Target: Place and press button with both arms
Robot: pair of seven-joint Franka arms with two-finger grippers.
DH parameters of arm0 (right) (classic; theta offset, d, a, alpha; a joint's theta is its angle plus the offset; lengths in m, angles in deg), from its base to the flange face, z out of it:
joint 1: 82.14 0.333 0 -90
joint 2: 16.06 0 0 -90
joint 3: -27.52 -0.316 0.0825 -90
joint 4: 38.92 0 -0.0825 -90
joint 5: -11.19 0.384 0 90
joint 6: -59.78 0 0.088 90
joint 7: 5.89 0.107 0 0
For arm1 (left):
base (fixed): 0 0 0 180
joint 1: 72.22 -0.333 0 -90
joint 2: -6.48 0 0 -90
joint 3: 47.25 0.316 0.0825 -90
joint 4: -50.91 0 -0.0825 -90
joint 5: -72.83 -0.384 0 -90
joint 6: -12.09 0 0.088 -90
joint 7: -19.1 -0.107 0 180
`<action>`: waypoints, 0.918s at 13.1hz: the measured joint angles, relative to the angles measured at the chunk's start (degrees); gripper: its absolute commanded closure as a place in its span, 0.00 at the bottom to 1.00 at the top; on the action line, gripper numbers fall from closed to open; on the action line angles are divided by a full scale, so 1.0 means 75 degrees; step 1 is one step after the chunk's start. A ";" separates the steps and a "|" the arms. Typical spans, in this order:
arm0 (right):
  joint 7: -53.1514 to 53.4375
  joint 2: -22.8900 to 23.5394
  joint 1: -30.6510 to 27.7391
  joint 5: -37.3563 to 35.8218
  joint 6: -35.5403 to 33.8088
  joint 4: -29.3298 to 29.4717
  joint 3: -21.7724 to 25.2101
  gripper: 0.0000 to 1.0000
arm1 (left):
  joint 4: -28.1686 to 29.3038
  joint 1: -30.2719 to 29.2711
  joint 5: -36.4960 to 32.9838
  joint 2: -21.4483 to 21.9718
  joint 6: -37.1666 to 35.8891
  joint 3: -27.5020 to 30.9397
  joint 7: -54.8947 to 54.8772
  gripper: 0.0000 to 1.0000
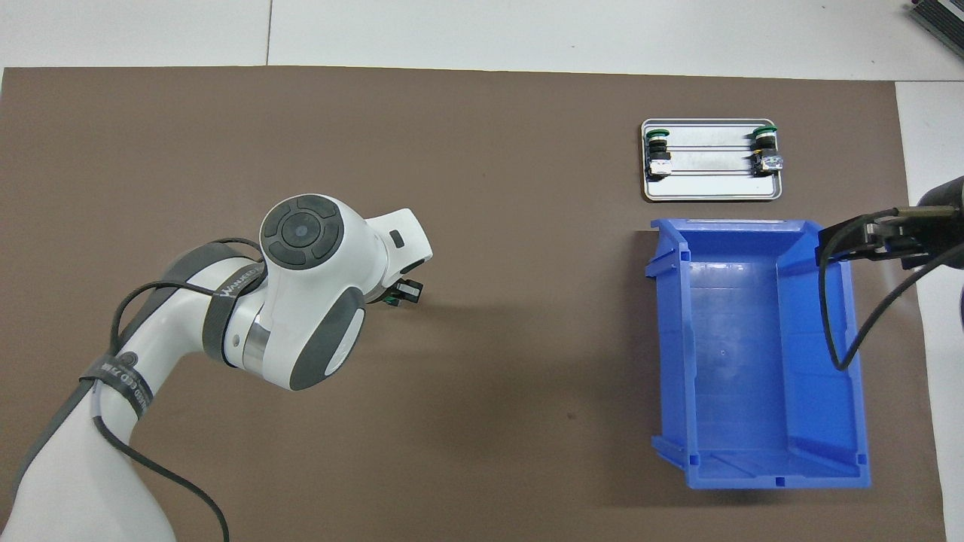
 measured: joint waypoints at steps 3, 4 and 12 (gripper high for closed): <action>0.0000 -0.0003 0.0000 0.0000 0.0000 -0.0001 0.0000 0.01 | -0.0099 -0.0047 -0.0005 0.0589 -0.0389 0.0195 0.0025 0.00; 0.0000 -0.0004 0.0000 0.0000 0.0000 -0.0001 0.0000 0.01 | -0.0103 -0.0166 -0.0009 0.0807 -0.0580 0.0243 0.0031 0.00; 0.0000 -0.0006 0.0000 0.0000 0.0006 -0.0005 0.0002 0.01 | -0.0782 -0.2322 -0.0041 0.1834 -0.2369 0.0401 -0.1337 0.00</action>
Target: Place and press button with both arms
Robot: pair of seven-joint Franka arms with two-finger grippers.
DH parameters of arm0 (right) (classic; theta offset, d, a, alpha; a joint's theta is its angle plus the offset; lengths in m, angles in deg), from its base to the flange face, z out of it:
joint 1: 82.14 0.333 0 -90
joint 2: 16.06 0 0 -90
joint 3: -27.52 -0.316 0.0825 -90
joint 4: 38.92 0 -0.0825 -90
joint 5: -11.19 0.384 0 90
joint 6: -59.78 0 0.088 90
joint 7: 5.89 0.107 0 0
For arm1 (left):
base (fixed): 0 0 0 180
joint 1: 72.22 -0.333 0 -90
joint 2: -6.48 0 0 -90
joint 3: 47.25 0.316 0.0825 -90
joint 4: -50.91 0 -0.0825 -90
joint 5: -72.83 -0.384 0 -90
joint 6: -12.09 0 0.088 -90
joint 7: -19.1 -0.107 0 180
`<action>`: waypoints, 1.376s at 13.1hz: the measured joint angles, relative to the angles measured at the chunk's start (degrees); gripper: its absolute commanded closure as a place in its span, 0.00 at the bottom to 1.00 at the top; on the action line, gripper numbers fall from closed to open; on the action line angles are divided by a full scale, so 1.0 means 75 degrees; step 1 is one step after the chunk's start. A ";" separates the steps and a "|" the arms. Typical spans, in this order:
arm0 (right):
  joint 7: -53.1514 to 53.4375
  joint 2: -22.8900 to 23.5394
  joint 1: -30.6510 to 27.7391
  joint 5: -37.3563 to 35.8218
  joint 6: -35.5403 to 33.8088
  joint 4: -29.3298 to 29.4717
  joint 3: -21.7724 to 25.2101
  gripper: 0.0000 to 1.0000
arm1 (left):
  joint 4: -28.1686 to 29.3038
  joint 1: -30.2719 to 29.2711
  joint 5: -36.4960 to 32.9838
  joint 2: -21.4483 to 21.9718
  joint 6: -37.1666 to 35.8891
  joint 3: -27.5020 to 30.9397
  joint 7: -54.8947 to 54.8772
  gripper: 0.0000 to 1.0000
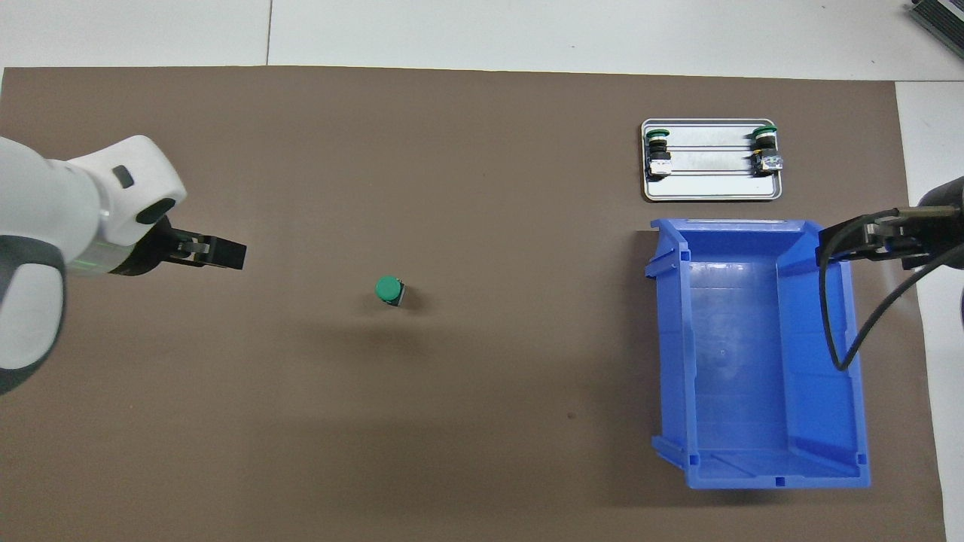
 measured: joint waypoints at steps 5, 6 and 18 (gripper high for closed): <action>0.0089 -0.0001 0.0334 0.0014 0.0567 -0.0013 -0.0026 0.00 | -0.1689 -0.0472 -0.0310 -0.0216 -0.1421 0.0000 -0.0480 0.00; 0.0204 -0.0001 0.0468 0.0020 0.0649 -0.0018 -0.0040 0.00 | -0.2030 -0.0472 -0.0333 -0.0351 -0.1708 -0.0006 -0.0481 0.00; 0.3559 0.2119 0.3363 0.0210 0.0908 0.2084 -0.0174 0.02 | -0.1611 -0.0534 -0.0346 -0.0156 -0.2075 0.0018 -0.0646 0.00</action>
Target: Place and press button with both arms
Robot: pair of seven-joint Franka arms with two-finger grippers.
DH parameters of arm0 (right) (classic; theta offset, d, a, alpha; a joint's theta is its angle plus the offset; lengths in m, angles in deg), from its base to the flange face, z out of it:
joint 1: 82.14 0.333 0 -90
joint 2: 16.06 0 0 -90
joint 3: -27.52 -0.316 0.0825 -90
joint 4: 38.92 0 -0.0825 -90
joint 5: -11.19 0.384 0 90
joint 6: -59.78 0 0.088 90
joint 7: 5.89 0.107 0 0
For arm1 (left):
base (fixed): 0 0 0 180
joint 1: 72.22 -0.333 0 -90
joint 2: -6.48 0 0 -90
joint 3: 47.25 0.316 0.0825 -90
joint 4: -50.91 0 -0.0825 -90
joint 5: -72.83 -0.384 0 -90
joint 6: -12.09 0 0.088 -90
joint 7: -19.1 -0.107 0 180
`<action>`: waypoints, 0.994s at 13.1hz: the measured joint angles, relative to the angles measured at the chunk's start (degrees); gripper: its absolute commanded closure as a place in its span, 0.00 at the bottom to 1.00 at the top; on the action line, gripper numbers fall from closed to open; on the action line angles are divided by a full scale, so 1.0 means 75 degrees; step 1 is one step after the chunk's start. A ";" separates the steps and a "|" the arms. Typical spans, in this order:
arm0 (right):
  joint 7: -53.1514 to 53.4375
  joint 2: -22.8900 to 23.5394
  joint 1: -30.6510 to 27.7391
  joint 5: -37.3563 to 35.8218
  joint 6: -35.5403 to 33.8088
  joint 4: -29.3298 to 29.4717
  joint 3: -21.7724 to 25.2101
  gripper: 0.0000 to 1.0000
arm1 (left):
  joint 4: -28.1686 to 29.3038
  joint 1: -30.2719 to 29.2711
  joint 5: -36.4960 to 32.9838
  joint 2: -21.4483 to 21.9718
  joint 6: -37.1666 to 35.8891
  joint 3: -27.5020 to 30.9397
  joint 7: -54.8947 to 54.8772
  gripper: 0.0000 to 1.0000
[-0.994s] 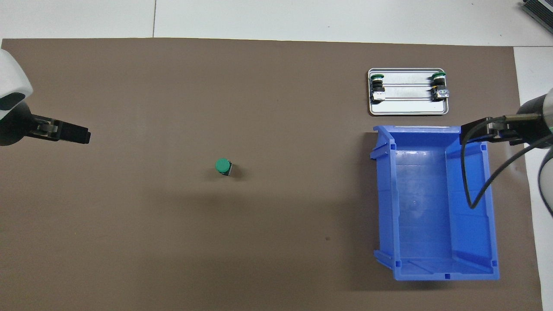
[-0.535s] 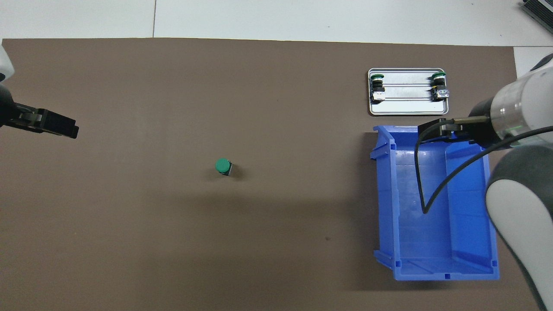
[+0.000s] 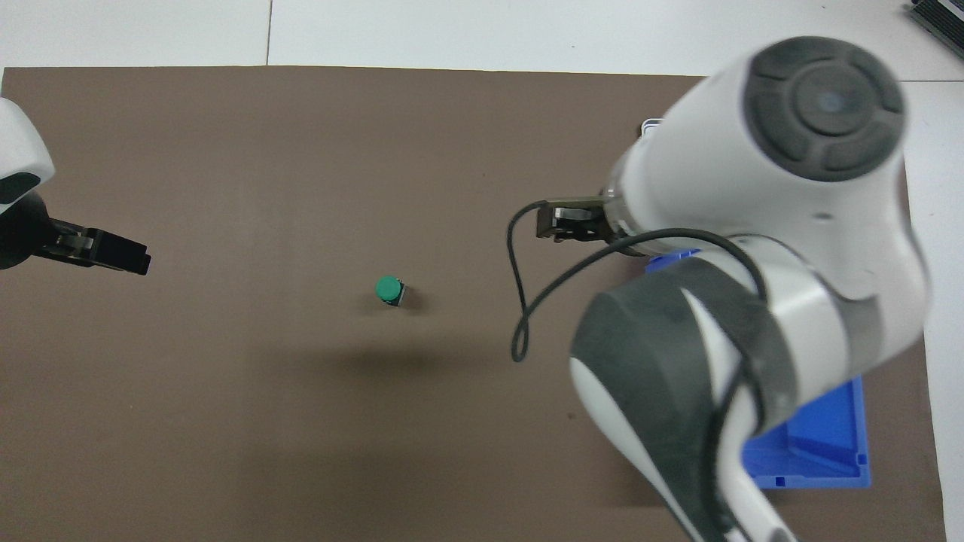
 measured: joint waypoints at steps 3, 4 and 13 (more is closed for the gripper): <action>0.0656 0.1424 0.0723 -0.0008 0.0469 0.1018 -0.0001 0.06 | 0.0045 -0.0205 0.0000 0.0045 0.0096 0.0009 -0.0255 0.00; 0.0842 0.1716 0.0960 -0.0008 0.0717 0.1150 0.0000 0.06 | 0.0045 -0.0242 0.0000 0.0051 0.0097 0.0009 -0.0328 0.00; 0.1738 0.3304 0.2155 -0.0093 0.2253 0.1321 0.0035 0.08 | 0.0054 -0.0254 0.0000 0.0054 0.0091 -0.0020 -0.0365 0.00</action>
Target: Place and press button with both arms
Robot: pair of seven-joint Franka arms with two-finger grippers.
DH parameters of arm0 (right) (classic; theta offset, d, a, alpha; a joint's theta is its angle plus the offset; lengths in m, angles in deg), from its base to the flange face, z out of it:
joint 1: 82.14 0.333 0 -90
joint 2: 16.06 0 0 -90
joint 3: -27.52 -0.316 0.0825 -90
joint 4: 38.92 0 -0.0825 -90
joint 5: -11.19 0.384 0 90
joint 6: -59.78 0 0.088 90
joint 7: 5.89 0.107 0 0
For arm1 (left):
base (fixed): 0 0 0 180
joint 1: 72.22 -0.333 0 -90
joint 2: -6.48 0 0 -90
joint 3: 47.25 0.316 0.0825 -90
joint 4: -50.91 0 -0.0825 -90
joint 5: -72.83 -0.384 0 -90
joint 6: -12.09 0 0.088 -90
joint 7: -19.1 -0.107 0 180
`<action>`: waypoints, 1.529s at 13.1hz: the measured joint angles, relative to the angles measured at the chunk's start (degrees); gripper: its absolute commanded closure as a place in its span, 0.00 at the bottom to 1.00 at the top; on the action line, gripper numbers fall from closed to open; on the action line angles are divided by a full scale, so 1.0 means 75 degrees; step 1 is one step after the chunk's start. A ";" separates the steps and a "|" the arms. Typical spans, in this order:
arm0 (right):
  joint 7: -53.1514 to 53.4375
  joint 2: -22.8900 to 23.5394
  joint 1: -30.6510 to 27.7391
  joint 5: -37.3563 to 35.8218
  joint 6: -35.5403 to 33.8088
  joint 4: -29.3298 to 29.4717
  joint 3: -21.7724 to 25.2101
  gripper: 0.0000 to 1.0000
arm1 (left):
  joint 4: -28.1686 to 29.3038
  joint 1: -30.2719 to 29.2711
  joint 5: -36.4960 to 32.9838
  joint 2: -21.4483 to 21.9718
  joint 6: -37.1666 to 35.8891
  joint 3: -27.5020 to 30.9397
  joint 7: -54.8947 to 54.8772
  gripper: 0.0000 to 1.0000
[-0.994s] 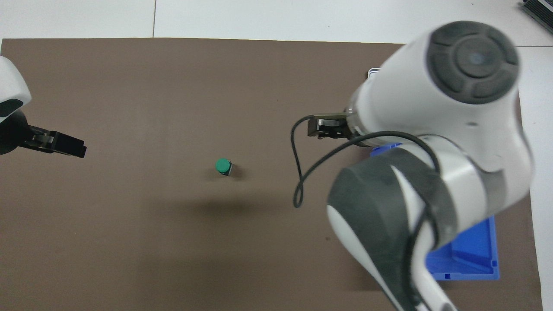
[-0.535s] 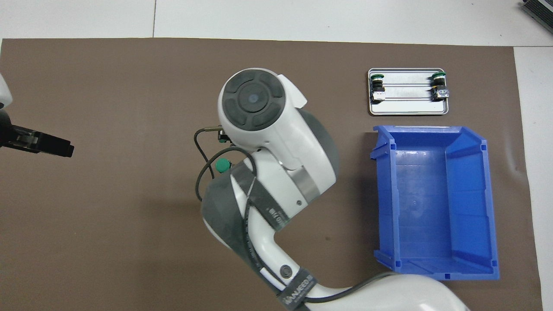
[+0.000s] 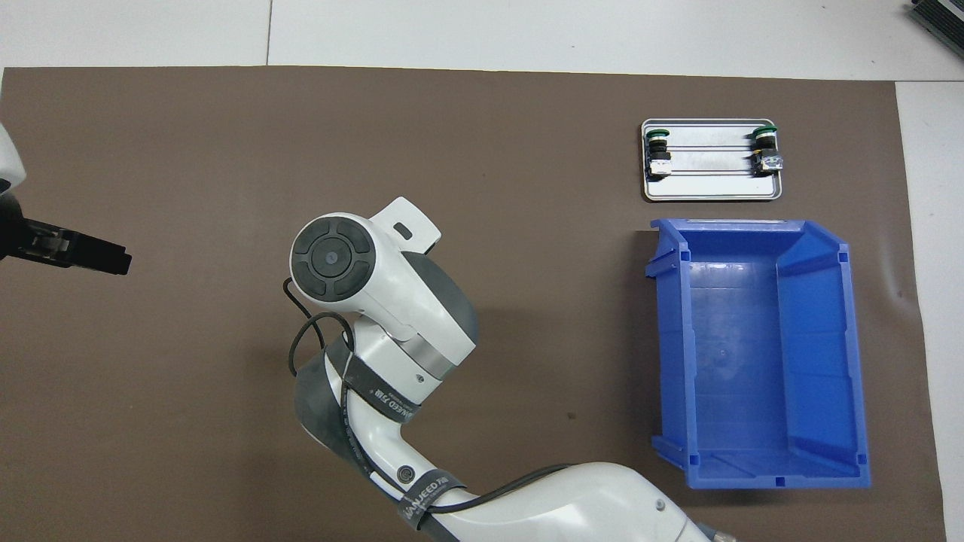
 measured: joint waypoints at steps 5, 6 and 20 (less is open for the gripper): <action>0.0020 0.0225 0.0074 -0.0188 0.0516 -0.0001 0.0000 0.14 | 0.0010 0.0000 0.0000 0.0000 0.0000 0.0000 0.0000 0.00; 0.0035 0.0230 0.0074 -0.0188 0.0580 -0.0028 0.0004 0.16 | 0.0011 0.0000 0.0000 0.0000 0.0000 0.0000 0.0000 0.00; 0.1540 0.0418 0.0083 -0.0185 0.1020 -0.0622 0.0019 0.33 | 0.0016 0.0000 0.0000 0.0003 0.0000 0.0001 0.0000 0.00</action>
